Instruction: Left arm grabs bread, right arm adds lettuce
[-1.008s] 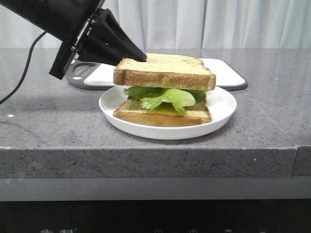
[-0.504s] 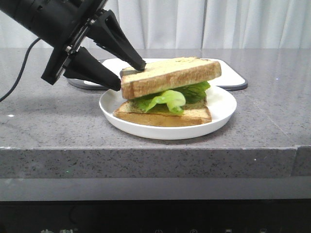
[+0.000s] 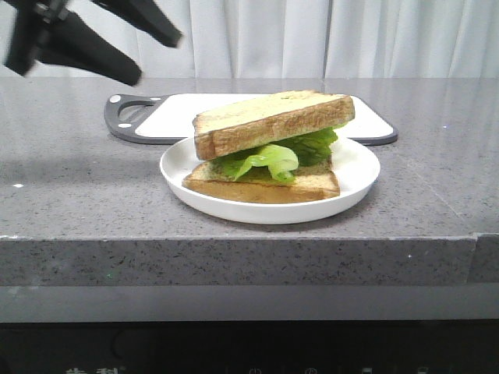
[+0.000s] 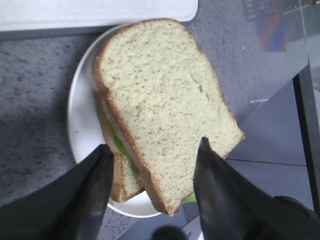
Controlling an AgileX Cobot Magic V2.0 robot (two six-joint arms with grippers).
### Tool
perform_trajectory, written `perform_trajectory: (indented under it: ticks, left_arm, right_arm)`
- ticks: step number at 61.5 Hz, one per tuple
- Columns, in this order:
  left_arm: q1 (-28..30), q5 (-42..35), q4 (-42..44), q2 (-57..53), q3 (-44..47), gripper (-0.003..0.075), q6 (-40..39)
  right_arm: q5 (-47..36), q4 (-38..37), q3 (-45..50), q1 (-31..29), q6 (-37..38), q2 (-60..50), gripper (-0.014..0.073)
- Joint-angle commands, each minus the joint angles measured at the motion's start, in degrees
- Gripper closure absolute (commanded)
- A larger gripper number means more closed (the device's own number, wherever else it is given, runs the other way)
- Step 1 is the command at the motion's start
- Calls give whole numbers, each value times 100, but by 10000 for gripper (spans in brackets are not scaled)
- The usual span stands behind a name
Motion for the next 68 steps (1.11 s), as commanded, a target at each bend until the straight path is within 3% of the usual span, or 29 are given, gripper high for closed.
perform_trajectory:
  ticks: [1,13,24,39,51,68]
  left_arm:
    - [130,131,-183,-496,-170,444,2]
    - [188,131,-101,-883,-170,738,2]
    - [188,-326,175,-1199,-170,740,2]
    - [188,-1933,1879,-2383,395,740,-530]
    - [188,-3373,2997,-3850,1649,740,-613]
    - [188,-4817,3105,-6110,3593,740,-603]
  right_arm:
    - [-399,-7,-146,-3,-6,-66,652]
    - [-399,-7,-146,-3,-6,-66,652]
    - [-482,-7,-146,-3,-6,-97,652]
    - [-1449,-228,151,-3,444,-730,652]
    - [-2231,-364,847,-3,444,-1396,652]
    - [-3148,-364,1911,-3,444,-2690,652]
